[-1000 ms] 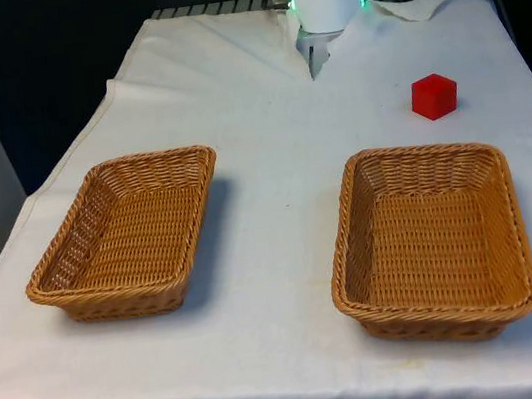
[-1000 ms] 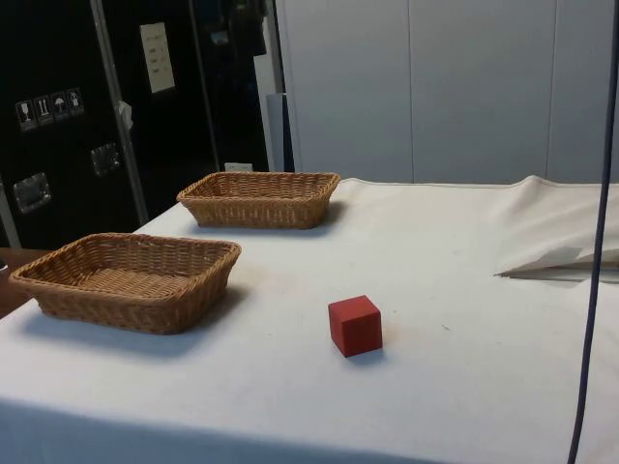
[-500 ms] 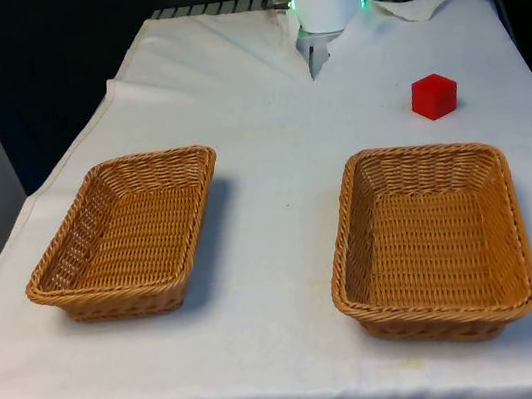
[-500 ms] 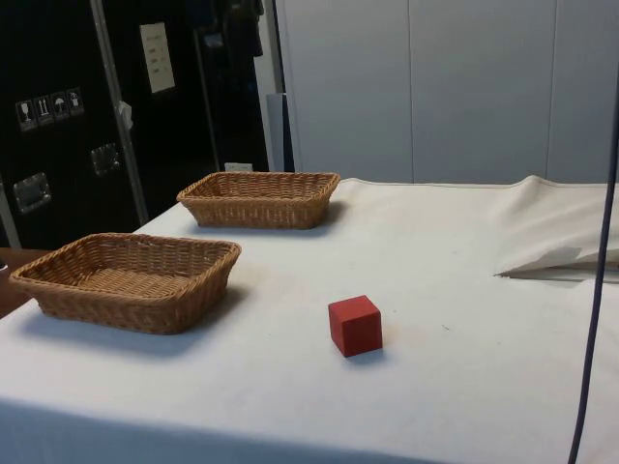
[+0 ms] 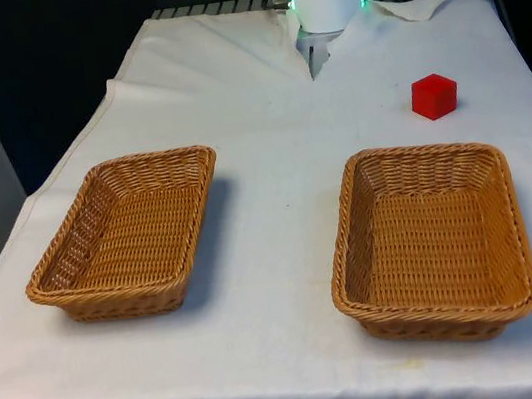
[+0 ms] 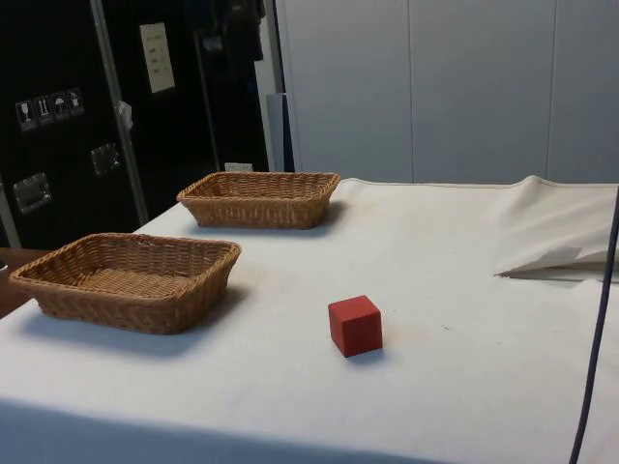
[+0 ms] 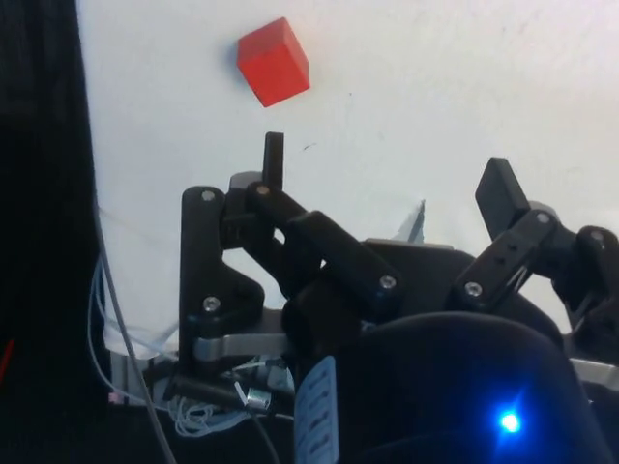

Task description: Pick up the red cube and place it into the right basket.

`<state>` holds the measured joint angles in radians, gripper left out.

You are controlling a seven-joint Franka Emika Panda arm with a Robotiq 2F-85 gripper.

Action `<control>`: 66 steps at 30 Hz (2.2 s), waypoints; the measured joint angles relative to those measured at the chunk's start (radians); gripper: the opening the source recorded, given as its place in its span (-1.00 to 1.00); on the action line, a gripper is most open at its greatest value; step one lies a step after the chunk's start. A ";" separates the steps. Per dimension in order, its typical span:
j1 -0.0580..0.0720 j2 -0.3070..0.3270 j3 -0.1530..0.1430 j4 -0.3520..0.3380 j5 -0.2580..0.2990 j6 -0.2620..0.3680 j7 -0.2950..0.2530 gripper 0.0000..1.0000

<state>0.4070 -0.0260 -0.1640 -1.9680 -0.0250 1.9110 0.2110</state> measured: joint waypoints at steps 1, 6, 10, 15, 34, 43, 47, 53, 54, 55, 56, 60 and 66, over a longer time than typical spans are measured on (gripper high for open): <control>0.000 -0.004 0.005 -0.007 0.000 0.006 0.004 1.00; 0.000 -0.020 0.024 -0.037 0.000 0.034 0.021 1.00; 0.000 -0.035 0.041 -0.068 0.000 0.064 0.031 1.00; 0.000 -0.051 0.054 -0.115 0.000 0.111 0.033 1.00; 0.000 -0.067 0.075 -0.220 0.002 0.241 -0.033 1.00; 0.000 -0.072 0.080 -0.259 0.015 0.270 -0.087 1.00; 0.000 -0.081 0.083 -0.283 0.023 0.281 -0.113 1.00; 0.000 -0.091 0.088 -0.318 0.039 0.298 -0.150 1.00; 0.000 -0.091 0.089 -0.324 0.042 0.304 -0.157 1.00; 0.000 -0.091 0.089 -0.330 0.044 0.310 -0.164 1.00; 0.000 -0.091 0.090 -0.337 0.047 0.315 -0.170 1.00; 0.000 -0.091 0.098 -0.368 0.062 0.345 -0.196 1.00; 0.000 -0.085 0.114 -0.418 0.076 0.406 -0.223 1.00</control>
<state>0.4070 -0.1110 -0.0500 -2.3860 0.0510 2.3170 -0.0120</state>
